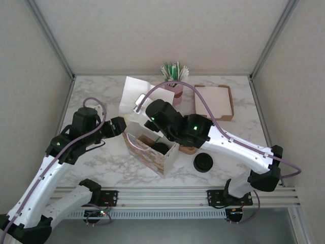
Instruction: Pack the takeout coffee
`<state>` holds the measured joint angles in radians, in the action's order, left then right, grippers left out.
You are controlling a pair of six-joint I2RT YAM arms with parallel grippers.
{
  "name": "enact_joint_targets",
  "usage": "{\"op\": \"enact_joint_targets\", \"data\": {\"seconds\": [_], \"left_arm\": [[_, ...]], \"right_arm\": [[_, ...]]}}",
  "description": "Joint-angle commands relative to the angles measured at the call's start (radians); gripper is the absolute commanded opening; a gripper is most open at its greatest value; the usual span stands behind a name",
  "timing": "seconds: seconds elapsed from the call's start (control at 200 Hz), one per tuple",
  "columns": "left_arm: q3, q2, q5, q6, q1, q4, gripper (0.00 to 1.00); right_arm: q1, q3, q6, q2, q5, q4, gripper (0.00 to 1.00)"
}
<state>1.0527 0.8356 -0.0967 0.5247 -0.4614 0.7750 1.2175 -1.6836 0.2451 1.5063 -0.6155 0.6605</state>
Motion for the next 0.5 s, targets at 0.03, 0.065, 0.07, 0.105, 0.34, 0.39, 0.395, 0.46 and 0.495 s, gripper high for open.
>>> {"op": "enact_joint_targets", "data": {"seconds": [0.03,0.065,0.07,0.105,0.34,0.39,0.395,0.46,0.495], "left_arm": [[0.008,0.005,-0.006,0.009,-0.008,-0.011,0.73],[0.009,0.006,-0.005,0.009,-0.007,-0.01,0.73],[0.008,0.007,-0.005,0.009,-0.008,-0.01,0.73],[0.007,0.006,-0.005,0.01,-0.008,-0.011,0.73],[0.006,0.007,-0.003,0.008,-0.007,-0.011,0.73],[0.004,0.005,-0.004,0.011,-0.008,-0.011,0.73],[0.004,0.006,-0.004,0.011,-0.008,-0.011,0.73],[0.003,0.005,-0.004,0.011,-0.008,-0.011,0.73],[0.003,0.005,-0.003,0.011,-0.009,-0.011,0.73]], "right_arm": [[0.024,0.01,-0.081,-0.024,0.042,0.045,0.0],[0.025,0.01,-0.094,-0.026,0.055,0.055,0.0],[0.024,0.01,-0.097,-0.026,0.058,0.057,0.0],[0.025,0.009,-0.11,-0.027,0.073,0.068,0.0],[0.026,0.016,-0.188,-0.046,0.174,0.128,0.0],[0.026,0.023,-0.208,-0.054,0.203,0.132,0.0],[0.025,0.023,-0.21,-0.054,0.207,0.132,0.0],[0.024,0.029,-0.234,-0.065,0.244,0.138,0.0],[0.025,0.034,-0.246,-0.07,0.262,0.137,0.0]]}}
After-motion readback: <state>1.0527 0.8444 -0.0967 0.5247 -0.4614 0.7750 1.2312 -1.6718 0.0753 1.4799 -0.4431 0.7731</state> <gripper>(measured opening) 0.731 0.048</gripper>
